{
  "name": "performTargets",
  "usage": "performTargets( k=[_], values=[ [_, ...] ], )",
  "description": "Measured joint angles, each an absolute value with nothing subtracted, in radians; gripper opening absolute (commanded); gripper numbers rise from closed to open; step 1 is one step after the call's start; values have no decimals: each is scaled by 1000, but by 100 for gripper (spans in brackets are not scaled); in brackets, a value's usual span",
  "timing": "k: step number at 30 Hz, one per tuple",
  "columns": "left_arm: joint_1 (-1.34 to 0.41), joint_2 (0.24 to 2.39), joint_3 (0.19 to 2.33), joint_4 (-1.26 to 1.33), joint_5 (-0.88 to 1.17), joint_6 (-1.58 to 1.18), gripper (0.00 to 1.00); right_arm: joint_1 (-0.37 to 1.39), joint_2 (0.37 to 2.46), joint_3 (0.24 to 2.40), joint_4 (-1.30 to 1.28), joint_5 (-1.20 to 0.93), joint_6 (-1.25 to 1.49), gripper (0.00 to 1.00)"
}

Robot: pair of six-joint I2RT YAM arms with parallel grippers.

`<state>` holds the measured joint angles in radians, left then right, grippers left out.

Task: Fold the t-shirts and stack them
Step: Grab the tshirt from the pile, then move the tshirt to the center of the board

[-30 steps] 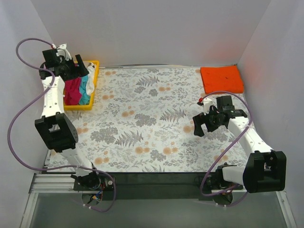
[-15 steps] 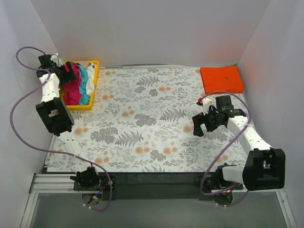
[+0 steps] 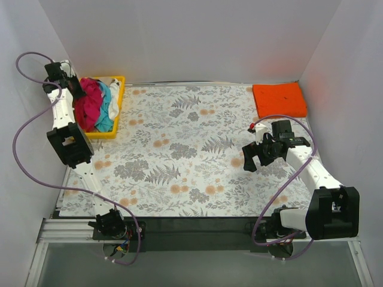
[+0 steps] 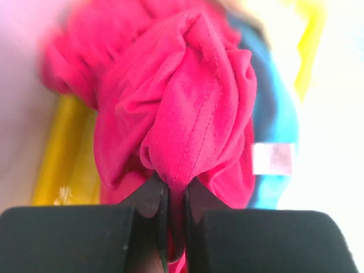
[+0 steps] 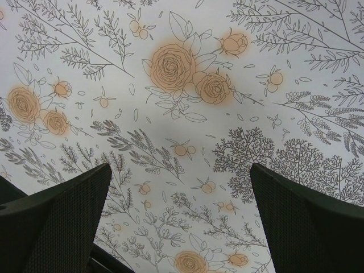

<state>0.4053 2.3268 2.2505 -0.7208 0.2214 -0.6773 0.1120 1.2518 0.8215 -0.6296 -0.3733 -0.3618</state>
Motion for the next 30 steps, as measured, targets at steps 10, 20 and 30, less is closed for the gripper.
performTargets(
  k=[10, 20, 30],
  values=[
    [451, 2171, 2318, -651, 295, -719, 0, 112, 1220, 822, -631, -369, -361, 98],
    [336, 1723, 2252, -551, 560, -795, 0, 112, 1203, 861, -643, -370, -362, 98],
    [42, 1422, 1724, -497, 861, -831, 0, 112, 1232, 962, -656, -370, -358, 98]
  ],
)
